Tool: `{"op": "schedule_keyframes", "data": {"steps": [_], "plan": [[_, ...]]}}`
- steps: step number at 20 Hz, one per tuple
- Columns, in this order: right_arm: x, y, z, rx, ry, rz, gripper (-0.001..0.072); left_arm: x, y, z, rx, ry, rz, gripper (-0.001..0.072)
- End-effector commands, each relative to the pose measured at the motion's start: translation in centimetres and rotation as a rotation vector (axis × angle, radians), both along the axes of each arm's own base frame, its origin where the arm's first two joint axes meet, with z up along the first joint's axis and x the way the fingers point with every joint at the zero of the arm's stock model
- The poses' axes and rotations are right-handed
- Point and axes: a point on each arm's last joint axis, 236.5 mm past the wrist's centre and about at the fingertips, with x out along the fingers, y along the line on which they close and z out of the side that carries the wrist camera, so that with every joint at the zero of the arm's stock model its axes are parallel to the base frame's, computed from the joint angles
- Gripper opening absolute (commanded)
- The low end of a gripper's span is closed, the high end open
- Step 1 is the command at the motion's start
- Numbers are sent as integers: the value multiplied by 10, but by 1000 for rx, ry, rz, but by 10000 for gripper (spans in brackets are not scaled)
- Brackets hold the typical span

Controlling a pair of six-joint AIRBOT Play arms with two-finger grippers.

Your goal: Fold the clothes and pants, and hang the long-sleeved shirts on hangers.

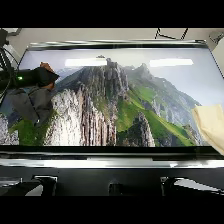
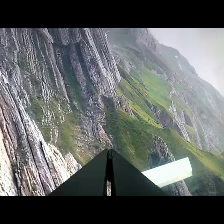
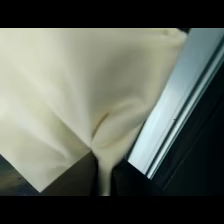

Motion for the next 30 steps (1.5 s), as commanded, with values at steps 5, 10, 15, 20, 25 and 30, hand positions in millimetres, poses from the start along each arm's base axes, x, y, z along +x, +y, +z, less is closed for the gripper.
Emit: {"op": "schedule_keyframes", "data": {"steps": [5,10,15,20,25,30], "plan": [[-31,10,-33,-49,88,29,45,0,0,-1,2,3,-3,32],[-36,20,-39,-12,102,31,492,0,0,-1,2,3,-2,32],[25,-44,69,-255,-132,83,704,4,1,10,-5,-32,10,32],[174,-45,270,-699,-637,262,696,51,41,31,136,-157,186,29],[246,147,185,-299,-472,720,698,41,116,-82,543,226,352,178],[224,240,99,-80,-231,957,704,-18,105,-167,602,559,175,709]]}}
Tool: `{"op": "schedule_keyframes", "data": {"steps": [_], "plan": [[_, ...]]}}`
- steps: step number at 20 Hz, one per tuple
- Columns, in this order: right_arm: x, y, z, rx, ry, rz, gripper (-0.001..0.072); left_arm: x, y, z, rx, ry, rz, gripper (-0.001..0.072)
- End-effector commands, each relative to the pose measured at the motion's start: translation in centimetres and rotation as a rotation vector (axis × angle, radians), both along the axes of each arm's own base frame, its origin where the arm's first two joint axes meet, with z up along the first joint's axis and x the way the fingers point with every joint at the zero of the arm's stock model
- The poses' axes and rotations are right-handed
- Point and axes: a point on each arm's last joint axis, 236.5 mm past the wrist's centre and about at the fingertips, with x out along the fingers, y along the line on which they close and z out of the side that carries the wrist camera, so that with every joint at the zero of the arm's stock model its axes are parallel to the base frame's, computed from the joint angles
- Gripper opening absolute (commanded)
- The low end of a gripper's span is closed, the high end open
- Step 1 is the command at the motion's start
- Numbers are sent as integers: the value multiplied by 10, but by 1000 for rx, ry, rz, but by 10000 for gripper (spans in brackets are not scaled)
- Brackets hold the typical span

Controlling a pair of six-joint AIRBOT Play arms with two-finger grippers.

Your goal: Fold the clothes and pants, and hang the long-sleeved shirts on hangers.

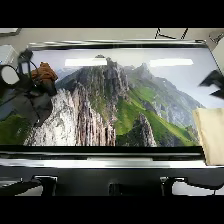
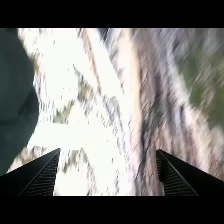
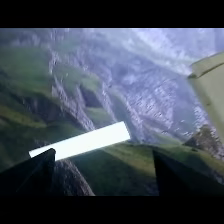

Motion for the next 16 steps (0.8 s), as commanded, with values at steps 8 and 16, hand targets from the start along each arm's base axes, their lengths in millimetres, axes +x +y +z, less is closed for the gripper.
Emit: {"op": "schedule_keyframes", "data": {"steps": [8,16], "plan": [[-20,43,-43,-99,202,149,703,-20,0,-33,18,135,-19,709],[-20,43,-43,-99,202,149,702,-20,0,-33,18,135,-19,708]]}}
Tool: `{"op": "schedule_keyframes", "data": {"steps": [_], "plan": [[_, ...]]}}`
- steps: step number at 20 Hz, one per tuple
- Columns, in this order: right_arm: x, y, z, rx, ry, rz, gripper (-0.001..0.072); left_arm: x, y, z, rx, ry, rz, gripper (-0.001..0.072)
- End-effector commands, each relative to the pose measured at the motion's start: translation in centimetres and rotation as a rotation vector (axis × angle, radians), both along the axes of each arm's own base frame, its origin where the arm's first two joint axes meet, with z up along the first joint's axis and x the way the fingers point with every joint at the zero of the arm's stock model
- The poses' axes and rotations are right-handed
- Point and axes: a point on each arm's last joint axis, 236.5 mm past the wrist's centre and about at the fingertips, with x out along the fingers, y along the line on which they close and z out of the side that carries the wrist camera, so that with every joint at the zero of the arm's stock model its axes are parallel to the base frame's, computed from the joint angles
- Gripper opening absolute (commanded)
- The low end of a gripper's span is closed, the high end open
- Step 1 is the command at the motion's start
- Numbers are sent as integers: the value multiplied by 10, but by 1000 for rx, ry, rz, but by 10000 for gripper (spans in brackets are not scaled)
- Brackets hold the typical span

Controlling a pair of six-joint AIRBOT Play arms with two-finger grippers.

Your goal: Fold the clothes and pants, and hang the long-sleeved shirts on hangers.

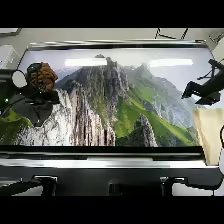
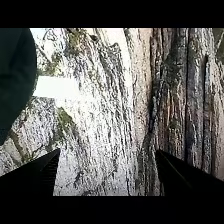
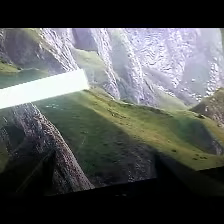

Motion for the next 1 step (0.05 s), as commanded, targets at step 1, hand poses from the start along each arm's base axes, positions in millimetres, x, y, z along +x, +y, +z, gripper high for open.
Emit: {"op": "schedule_keyframes", "data": {"steps": [1], "plan": [[0,0,0,-2,3,1,702,0,0,0,0,2,0,709]]}}
